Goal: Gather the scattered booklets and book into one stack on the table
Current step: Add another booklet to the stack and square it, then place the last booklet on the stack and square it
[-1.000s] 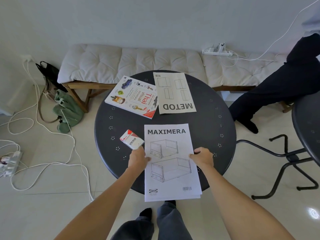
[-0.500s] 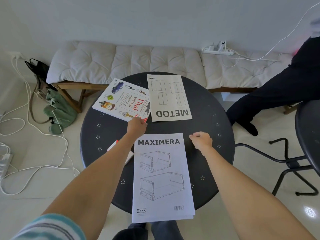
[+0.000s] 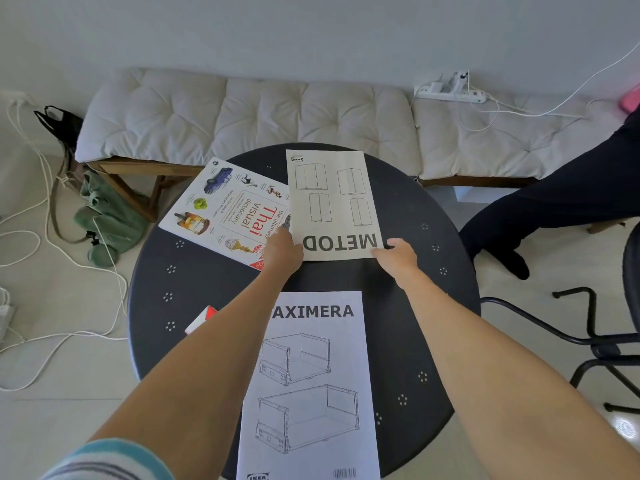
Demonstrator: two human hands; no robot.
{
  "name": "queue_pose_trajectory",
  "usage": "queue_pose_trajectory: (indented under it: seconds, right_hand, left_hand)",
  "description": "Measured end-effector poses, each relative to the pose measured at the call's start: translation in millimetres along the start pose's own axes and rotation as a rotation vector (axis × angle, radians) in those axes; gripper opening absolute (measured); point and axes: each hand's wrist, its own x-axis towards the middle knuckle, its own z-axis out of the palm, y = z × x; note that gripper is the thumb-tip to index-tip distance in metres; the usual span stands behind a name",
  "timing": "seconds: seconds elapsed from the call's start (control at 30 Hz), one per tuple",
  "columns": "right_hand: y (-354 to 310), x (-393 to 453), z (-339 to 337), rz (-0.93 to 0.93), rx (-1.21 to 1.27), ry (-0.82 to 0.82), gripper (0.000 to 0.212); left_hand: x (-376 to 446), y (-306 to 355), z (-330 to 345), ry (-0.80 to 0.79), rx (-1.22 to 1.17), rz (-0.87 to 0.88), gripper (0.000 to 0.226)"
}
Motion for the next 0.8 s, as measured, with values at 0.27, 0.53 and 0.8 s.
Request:
queue_pose_trajectory:
  seconds: [0.27, 0.53, 0.8]
  right_hand:
    - [1, 16, 2, 0.084, 0.077, 0.098, 0.028]
    - [10, -3, -21, 0.153, 0.422, -0.183, 0.017]
    - [25, -49, -9, 0.151, 0.558, -0.366, 0.023]
  left_hand:
    - [3, 10, 17, -0.056, -0.120, -0.125, 0.042]
    - [-8, 23, 16, -0.138, -0.740, -0.306, 0.016]
    - [-40, 14, -6, -0.051, -1.397, -0.479, 0.028]
